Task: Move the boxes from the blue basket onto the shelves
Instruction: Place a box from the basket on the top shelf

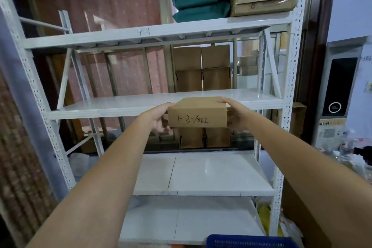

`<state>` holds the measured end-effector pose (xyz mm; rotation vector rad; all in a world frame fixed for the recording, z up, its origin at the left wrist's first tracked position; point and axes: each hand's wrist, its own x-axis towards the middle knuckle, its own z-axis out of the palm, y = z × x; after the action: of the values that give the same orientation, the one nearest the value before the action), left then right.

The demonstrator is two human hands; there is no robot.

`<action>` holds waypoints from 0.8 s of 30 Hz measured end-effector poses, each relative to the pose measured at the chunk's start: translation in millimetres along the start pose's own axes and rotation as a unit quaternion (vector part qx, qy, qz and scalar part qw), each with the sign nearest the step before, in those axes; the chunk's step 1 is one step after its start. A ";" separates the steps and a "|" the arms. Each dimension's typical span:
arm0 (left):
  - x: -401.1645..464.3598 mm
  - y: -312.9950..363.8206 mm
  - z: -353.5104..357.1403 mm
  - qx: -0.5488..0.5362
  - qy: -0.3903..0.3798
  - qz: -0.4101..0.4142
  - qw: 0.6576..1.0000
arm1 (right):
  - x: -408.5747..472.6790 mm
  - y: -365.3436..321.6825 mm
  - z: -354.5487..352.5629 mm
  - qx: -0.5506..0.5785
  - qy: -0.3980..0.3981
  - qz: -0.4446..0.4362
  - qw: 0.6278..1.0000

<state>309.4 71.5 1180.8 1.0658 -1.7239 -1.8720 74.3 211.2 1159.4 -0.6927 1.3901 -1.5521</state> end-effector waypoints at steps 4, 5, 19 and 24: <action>-10.1 16.2 -12.5 -0.044 0.051 0.029 0.997 | -2.7 -23.2 29.5 -0.032 -0.038 -0.055 0.997; -13.1 20.2 -18.7 -0.059 0.065 0.038 0.995 | -3.1 -28.3 38.2 -0.048 -0.058 -0.066 0.995; -102.4 103.4 -195.0 -0.025 0.205 0.132 0.970 | 26.4 -99.1 244.6 -0.066 -0.196 -0.155 0.966; -114.0 116.4 -292.1 -0.020 0.211 0.152 0.965 | 47.4 -102.7 346.8 -0.046 -0.216 -0.164 0.961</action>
<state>573.4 -63.6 1335.5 1.0256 -1.4935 -1.3675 328.3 6.6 1322.7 -1.2879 1.0569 -1.4702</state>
